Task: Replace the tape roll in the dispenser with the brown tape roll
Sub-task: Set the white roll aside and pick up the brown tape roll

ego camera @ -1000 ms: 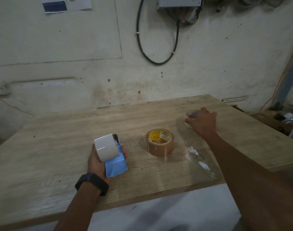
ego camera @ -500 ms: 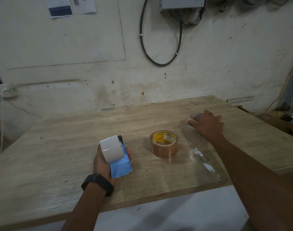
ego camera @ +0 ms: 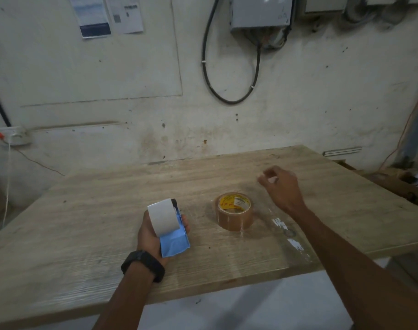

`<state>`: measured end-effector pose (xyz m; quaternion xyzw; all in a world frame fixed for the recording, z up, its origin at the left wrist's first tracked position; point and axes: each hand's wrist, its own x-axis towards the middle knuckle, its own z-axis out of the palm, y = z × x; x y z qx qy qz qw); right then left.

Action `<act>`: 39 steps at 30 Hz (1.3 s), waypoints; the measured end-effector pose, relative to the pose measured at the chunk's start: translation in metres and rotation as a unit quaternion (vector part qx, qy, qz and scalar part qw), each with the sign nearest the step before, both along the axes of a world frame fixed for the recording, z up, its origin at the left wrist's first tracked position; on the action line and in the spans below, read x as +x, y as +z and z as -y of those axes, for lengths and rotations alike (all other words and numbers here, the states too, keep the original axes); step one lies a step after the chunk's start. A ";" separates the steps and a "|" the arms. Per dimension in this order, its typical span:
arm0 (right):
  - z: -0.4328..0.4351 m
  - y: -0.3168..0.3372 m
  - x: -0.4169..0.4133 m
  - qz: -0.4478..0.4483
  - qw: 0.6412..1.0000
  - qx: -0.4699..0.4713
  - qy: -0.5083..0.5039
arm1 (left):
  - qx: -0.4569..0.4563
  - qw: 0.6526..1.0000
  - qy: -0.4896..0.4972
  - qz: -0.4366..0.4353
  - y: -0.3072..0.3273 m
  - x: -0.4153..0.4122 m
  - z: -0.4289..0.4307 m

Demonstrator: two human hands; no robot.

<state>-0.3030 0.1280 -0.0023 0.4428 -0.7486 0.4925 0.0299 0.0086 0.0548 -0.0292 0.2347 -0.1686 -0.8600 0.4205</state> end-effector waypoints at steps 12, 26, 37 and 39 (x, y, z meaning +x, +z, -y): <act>-0.020 0.002 0.075 -0.050 0.973 0.172 0.146 | 0.005 1.000 -0.007 -0.009 -0.006 0.003 0.007; -0.014 -0.020 0.103 -0.094 0.978 0.180 0.040 | -0.008 1.000 -0.010 -0.003 -0.004 0.001 0.002; -0.018 -0.028 0.104 -0.092 0.986 0.133 0.046 | -0.015 1.000 -0.004 0.006 -0.006 0.001 0.006; -0.020 -0.027 0.102 -0.046 0.992 0.108 0.048 | -0.008 1.000 -0.003 -0.002 -0.005 0.001 0.005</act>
